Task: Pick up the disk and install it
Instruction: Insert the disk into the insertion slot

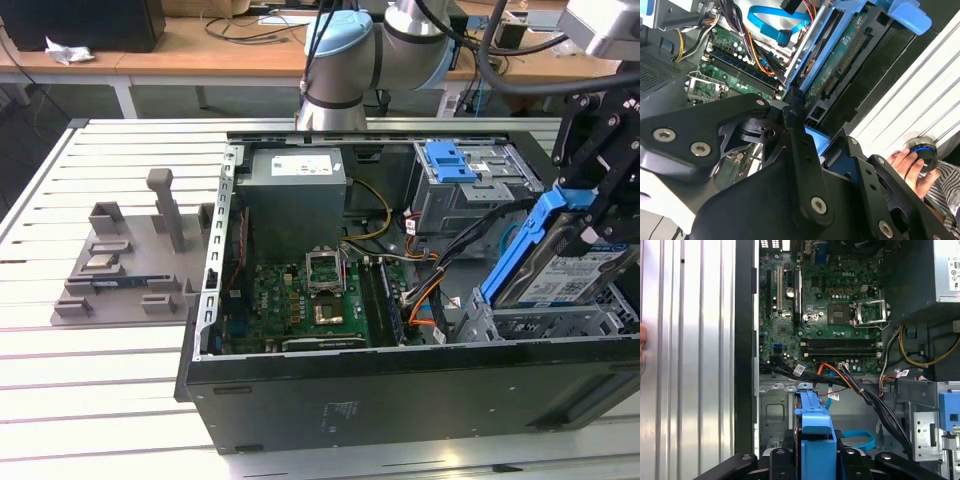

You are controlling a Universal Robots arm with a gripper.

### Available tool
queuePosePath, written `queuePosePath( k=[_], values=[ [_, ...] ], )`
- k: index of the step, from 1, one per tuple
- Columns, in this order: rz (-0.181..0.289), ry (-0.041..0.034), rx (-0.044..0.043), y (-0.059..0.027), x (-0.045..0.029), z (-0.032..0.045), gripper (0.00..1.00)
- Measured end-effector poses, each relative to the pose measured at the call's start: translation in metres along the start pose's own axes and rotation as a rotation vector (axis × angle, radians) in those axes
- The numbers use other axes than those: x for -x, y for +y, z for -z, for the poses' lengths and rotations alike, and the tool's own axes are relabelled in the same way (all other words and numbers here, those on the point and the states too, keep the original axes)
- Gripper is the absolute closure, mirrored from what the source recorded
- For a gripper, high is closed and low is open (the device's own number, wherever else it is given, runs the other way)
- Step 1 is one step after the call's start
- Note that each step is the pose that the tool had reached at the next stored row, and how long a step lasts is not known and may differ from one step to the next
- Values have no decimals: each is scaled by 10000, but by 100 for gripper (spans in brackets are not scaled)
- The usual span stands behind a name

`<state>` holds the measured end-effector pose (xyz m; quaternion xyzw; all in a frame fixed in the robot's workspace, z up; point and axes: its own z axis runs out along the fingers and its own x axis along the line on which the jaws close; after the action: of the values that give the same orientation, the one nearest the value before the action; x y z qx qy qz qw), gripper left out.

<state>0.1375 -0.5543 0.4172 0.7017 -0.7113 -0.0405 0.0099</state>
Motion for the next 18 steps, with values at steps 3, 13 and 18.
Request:
queuePosePath(
  k=[3,13,18],
  values=[
    [0,1,0,-2,-1,-28,63],
    [0,2,0,-9,-5,-122,63],
    [0,1,0,-12,-7,-174,63]
  ],
)
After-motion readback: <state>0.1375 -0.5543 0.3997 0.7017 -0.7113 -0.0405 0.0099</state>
